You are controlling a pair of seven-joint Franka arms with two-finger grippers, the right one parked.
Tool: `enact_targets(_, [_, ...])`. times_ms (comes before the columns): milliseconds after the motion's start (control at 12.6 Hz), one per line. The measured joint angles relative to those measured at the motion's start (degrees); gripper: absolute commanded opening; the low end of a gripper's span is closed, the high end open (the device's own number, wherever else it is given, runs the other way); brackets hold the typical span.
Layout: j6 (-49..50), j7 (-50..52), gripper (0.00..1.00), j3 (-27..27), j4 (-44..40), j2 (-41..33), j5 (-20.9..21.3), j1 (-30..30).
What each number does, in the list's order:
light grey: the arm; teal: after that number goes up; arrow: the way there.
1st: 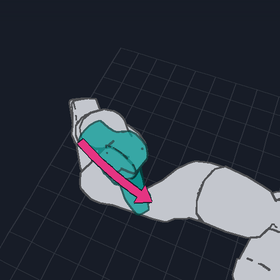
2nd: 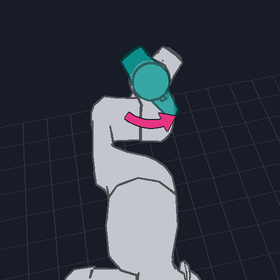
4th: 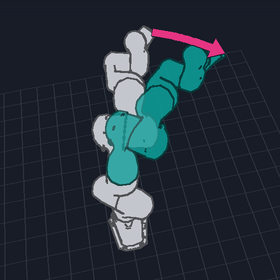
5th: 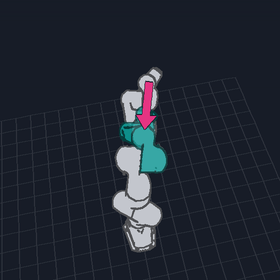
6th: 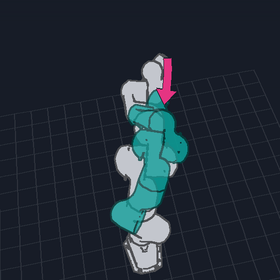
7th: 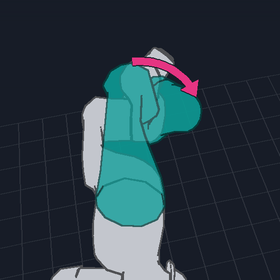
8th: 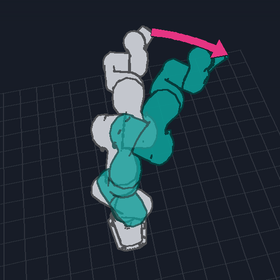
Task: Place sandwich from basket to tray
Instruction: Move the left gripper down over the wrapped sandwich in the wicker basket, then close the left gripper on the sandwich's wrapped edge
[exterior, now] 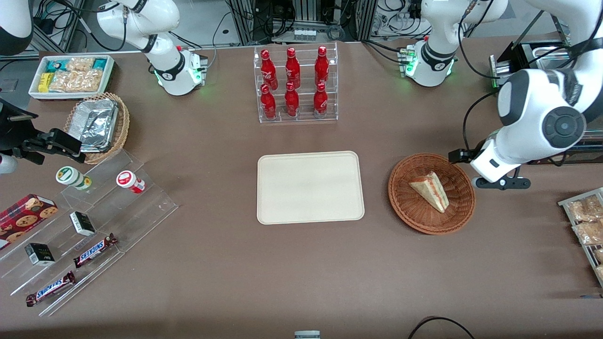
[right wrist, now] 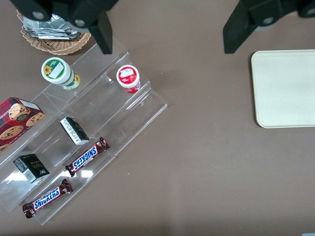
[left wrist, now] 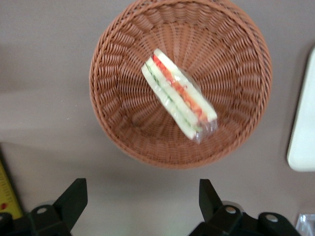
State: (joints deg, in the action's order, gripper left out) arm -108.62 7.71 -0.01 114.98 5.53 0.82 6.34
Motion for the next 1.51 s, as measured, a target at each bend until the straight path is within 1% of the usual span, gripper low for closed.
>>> enact_targets(159, [-3.4,8.1,1.00,0.0,2.2,0.0,0.0,1.1])
enact_targets(397, [-7.0,21.7,1.00,0.1,3.0,-0.1,0.1,3.0])
enact_targets(714, [-18.5,38.0,1.00,0.2,8.5,-0.1,0.1,4.5])
enact_targets(952, [-22.5,47.9,1.00,0.2,11.2,0.9,0.1,4.8])
enact_targets(1190, [-24.7,52.9,1.00,0.2,11.5,3.7,0.1,5.9])
enact_targets(1508, [-27.0,53.7,1.00,0.1,11.5,6.5,0.1,6.2])
